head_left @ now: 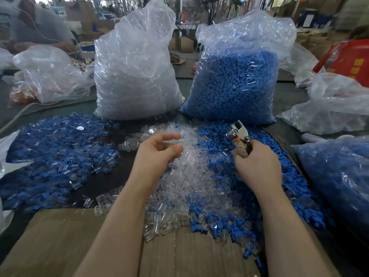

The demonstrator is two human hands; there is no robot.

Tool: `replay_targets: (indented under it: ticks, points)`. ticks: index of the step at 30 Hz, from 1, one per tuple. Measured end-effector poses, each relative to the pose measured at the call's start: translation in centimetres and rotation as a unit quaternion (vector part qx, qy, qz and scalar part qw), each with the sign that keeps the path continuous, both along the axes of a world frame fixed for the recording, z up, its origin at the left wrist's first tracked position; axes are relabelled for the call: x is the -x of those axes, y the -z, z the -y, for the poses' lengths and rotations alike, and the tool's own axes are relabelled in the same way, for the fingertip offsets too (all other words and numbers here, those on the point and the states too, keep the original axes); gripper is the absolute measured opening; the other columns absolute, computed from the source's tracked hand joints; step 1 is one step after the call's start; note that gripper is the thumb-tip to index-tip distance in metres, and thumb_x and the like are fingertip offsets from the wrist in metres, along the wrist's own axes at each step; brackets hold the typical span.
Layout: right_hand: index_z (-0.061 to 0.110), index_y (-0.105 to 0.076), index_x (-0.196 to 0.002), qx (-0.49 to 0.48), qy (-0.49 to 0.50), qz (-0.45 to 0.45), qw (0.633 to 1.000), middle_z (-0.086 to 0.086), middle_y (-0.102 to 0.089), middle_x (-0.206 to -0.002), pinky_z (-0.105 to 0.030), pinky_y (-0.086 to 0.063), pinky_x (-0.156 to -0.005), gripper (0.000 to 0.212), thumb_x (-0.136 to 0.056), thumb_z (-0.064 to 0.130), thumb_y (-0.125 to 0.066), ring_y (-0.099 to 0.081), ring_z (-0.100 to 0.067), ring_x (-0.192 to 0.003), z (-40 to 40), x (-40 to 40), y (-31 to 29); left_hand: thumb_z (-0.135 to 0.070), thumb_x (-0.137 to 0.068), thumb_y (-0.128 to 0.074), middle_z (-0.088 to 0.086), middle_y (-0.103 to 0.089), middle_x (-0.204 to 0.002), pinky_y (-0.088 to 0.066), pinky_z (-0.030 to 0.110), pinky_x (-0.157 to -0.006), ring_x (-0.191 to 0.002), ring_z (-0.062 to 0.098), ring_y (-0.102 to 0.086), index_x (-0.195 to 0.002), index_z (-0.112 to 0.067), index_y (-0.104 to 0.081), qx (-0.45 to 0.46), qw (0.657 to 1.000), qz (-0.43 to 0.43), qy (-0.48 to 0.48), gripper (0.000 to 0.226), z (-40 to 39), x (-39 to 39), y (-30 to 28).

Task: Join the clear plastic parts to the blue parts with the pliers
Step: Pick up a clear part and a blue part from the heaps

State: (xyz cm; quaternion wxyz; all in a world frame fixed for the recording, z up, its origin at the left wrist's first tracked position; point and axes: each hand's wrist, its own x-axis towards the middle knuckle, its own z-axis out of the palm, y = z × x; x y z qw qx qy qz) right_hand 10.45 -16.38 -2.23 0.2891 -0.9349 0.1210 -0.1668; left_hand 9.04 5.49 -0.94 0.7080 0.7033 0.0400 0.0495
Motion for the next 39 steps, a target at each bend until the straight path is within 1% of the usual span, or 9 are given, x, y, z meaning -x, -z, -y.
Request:
replay_targets:
  ticks: [7, 10, 13, 19, 22, 25, 28, 31, 39]
  points:
    - [0.023, -0.063, -0.090, -0.180, -0.116, 0.072, 0.974, 0.009, -0.063, -0.079, -0.033, -0.048, -0.067, 0.006, -0.092, 0.029, -0.066, -0.059, -0.012, -0.074, -1.7, 0.5, -0.9, -0.005, -0.083, -0.074, 0.001, -0.073, -0.076, -0.052, 0.017, -0.064, -0.070, 0.008, -0.066, -0.086, -0.013, -0.074, 0.018, 1.000, -0.013, 0.007, 0.009, 1.6, 0.3, -0.2]
    - [0.024, -0.062, -0.088, -0.190, -0.129, 0.083, 0.970, 0.010, -0.061, -0.075, -0.027, -0.044, -0.061, 0.007, -0.092, 0.028, -0.066, -0.056, -0.009, -0.069, -2.2, 0.7, -0.9, -0.008, -0.085, -0.073, -0.003, -0.072, -0.074, -0.050, 0.011, -0.059, -0.064, 0.001, -0.063, -0.088, -0.018, -0.073, -0.056, 0.998, -0.006, -0.019, 0.010, 1.7, 0.4, 0.0]
    - [0.023, -0.061, -0.087, -0.192, -0.132, 0.091, 0.968, 0.009, -0.061, -0.074, -0.030, -0.046, -0.061, 0.008, -0.092, 0.027, -0.066, -0.057, -0.011, -0.069, -2.3, 0.8, -0.7, -0.010, -0.086, -0.073, -0.005, -0.070, -0.076, -0.047, 0.010, -0.054, -0.059, -0.005, -0.059, -0.092, -0.018, -0.072, -0.073, 0.997, -0.010, -0.023, 0.010, 1.2, 0.3, 0.1]
    - [0.027, -0.060, -0.083, -0.203, -0.127, 0.105, 0.965, 0.009, -0.060, -0.071, -0.026, -0.043, -0.058, 0.011, -0.092, 0.028, -0.067, -0.055, -0.008, -0.065, -2.3, 0.7, -0.4, -0.022, -0.079, -0.081, -0.010, -0.069, -0.075, -0.046, 0.012, -0.058, -0.062, -0.003, -0.059, -0.089, -0.028, -0.073, -0.163, 0.985, -0.023, 0.050, 0.014, 1.0, 0.6, -0.3]
    - [0.021, -0.063, -0.088, -0.213, -0.115, 0.124, 0.962, 0.009, -0.062, -0.073, -0.027, -0.046, -0.060, 0.009, -0.091, 0.028, -0.067, -0.057, -0.007, -0.066, -2.3, 0.6, -0.4, -0.033, -0.079, -0.080, -0.012, -0.067, -0.082, -0.047, 0.016, -0.065, -0.068, -0.003, -0.057, -0.087, -0.034, -0.072, -0.280, 0.957, 0.025, 0.076, 0.011, 2.6, 1.0, -0.7]
    - [0.018, -0.064, -0.089, -0.245, -0.099, 0.140, 0.954, 0.006, -0.064, -0.074, -0.032, -0.049, -0.064, 0.009, -0.091, 0.026, -0.067, -0.058, -0.009, -0.067, -2.2, 0.4, -0.4, -0.039, -0.082, -0.075, -0.013, -0.058, -0.100, -0.044, 0.025, -0.085, -0.094, 0.001, -0.053, -0.095, -0.037, -0.072, -0.407, 0.905, 0.074, 0.097, 0.014, 4.6, 1.3, -0.8]
    - [0.023, -0.063, -0.084, -0.266, -0.085, 0.151, 0.948, 0.005, -0.064, -0.072, -0.031, -0.047, -0.063, 0.008, -0.091, 0.025, -0.067, -0.056, -0.005, -0.062, -1.9, 0.3, -0.3, -0.046, -0.088, -0.065, -0.008, -0.051, -0.116, -0.025, 0.038, -0.103, -0.116, 0.014, -0.042, -0.109, -0.039, -0.069, -0.528, 0.836, 0.104, 0.108, 0.022, 6.1, 1.6, -0.1]
    - [0.026, -0.062, -0.081, -0.267, -0.081, 0.154, 0.948, 0.007, -0.063, -0.071, -0.025, -0.042, -0.058, 0.012, -0.091, 0.024, -0.067, -0.053, 0.000, -0.058, -1.7, 0.3, -0.2, -0.047, -0.092, -0.060, -0.008, -0.047, -0.120, -0.020, 0.039, -0.104, -0.119, 0.016, -0.037, -0.114, -0.036, -0.066, -0.568, 0.808, 0.123, 0.095, 0.026, 6.5, 1.7, 0.7]
    - [0.027, -0.061, -0.080, -0.278, -0.091, 0.153, 0.944, 0.008, -0.059, -0.066, -0.021, -0.038, -0.054, 0.014, -0.092, 0.023, -0.067, -0.049, 0.001, -0.053, -1.9, 0.2, 0.1, -0.036, -0.097, -0.054, -0.007, -0.049, -0.123, -0.026, 0.041, -0.105, -0.118, 0.018, -0.041, -0.122, -0.033, -0.065, -0.606, 0.779, 0.115, 0.114, 0.027, 6.0, 1.3, 0.5]
